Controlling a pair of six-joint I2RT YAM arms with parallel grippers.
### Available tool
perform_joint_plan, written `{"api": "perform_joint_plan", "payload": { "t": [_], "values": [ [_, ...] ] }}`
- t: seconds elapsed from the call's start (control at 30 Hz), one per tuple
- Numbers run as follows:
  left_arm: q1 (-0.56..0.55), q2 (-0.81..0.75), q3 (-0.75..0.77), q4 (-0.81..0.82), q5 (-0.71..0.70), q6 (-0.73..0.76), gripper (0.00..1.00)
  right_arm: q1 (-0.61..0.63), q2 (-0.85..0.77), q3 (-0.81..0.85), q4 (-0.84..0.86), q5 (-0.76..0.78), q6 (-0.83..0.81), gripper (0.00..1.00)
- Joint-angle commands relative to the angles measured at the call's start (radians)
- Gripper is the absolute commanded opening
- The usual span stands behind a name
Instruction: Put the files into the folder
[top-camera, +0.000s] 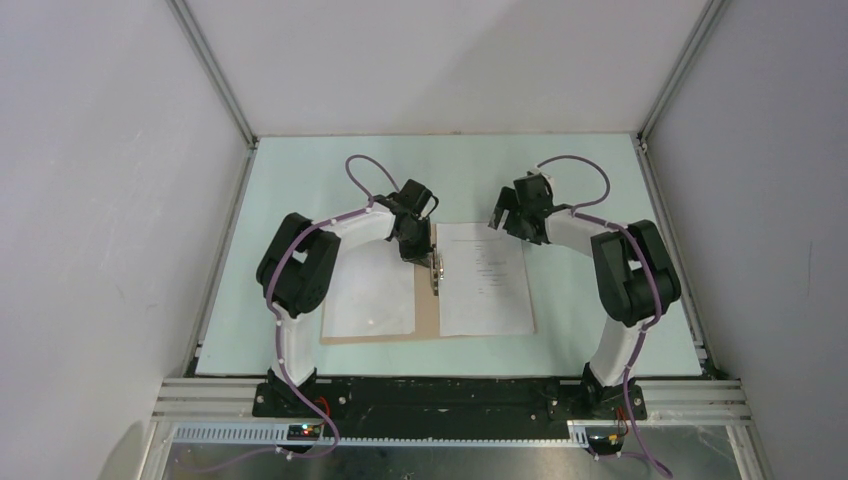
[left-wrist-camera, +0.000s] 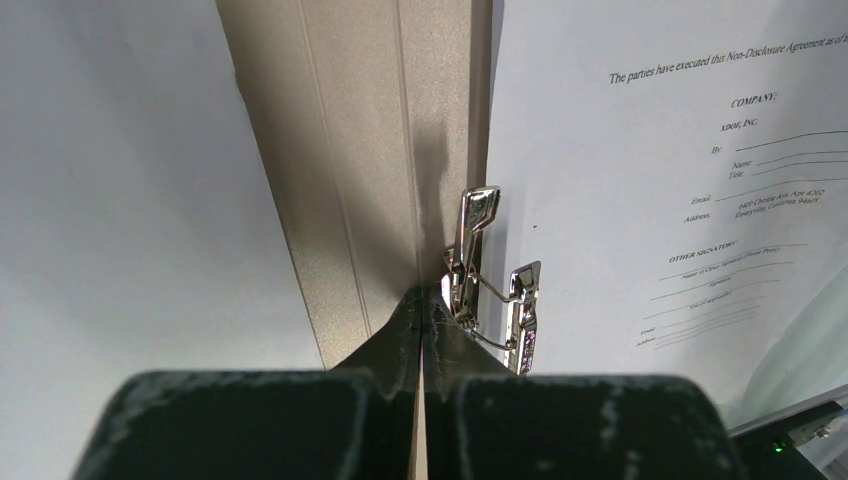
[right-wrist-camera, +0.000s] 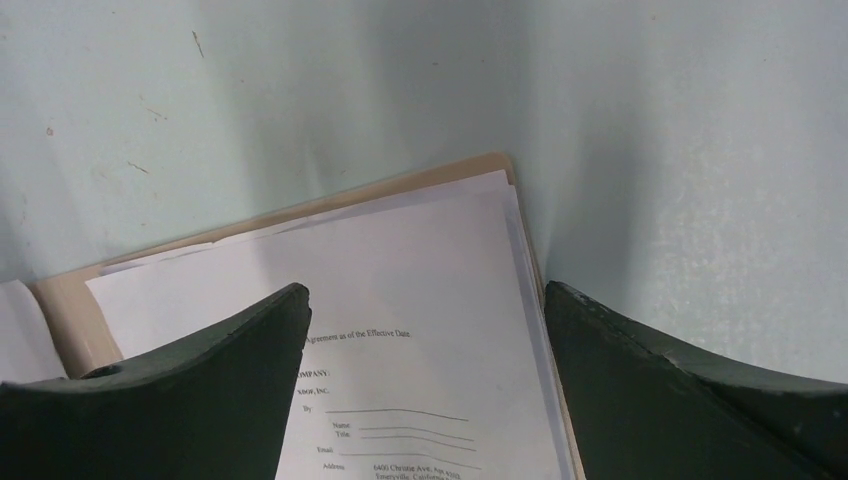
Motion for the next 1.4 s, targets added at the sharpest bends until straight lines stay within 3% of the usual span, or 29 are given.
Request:
{"api": "perform_joint_plan", "payload": {
  "t": [0.0,0.27,0.5,0.8,0.97,1.37],
  "values": [
    [0.002,0.045,-0.009,-0.002,-0.041,0.034,0.00,-0.034,-0.067,0.043,-0.051,-0.076,-0.007,0.92],
    [0.010,0.025,-0.004,-0.004,-0.035,0.031,0.01,0.028,-0.159,0.107,-0.219,0.007,-0.040,0.90],
    [0.043,-0.043,-0.001,-0.020,-0.027,0.027,0.05,0.229,-0.186,0.111,-0.293,0.061,-0.006,0.73],
    [0.116,-0.170,-0.082,-0.025,-0.027,0.012,0.06,0.391,-0.069,0.209,-0.325,0.095,0.030,0.61],
    [0.124,-0.148,-0.092,-0.024,-0.022,-0.001,0.00,0.434,0.026,0.286,-0.370,0.134,0.025,0.51],
    [0.139,-0.086,-0.102,-0.024,-0.083,-0.074,0.00,0.474,0.116,0.371,-0.434,0.175,0.023,0.31]
  ]
}}
